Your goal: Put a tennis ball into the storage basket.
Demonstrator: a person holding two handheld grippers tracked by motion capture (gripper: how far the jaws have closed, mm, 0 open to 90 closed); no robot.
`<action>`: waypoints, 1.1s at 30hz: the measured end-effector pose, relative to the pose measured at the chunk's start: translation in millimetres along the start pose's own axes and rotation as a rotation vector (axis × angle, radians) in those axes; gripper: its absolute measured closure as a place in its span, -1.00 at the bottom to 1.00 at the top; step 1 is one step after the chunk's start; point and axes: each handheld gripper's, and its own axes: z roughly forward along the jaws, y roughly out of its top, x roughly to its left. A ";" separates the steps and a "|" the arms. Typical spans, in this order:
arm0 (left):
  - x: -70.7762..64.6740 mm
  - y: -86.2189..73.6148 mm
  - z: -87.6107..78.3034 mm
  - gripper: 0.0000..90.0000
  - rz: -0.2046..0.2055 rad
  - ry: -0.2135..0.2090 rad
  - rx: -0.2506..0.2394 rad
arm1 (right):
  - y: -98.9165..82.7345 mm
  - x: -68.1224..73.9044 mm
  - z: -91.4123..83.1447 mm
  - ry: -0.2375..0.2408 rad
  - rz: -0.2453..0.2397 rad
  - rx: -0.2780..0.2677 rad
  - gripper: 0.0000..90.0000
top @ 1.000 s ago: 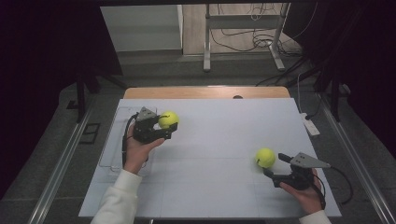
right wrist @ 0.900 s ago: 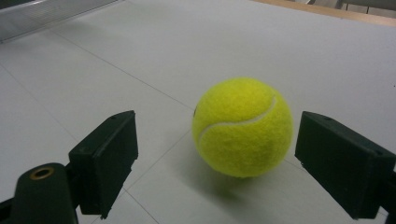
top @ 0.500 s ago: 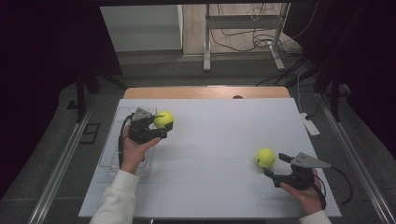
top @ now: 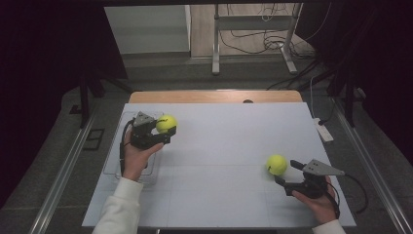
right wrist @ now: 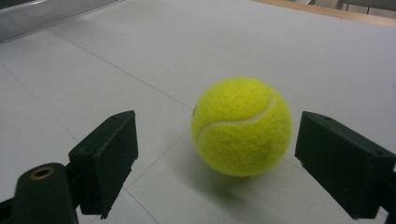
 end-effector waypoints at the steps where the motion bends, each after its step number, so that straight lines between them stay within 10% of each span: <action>1: 1.1 -0.3 -0.4 -0.41 -0.004 0.003 -0.001 | 0.0 0.0 0.0 0.000 0.000 0.000 -0.69; 33: 26.4 -5.9 -10.5 -0.41 -0.054 0.067 -0.011 | -0.6 -1.1 -1.9 -0.002 0.002 -0.005 -0.69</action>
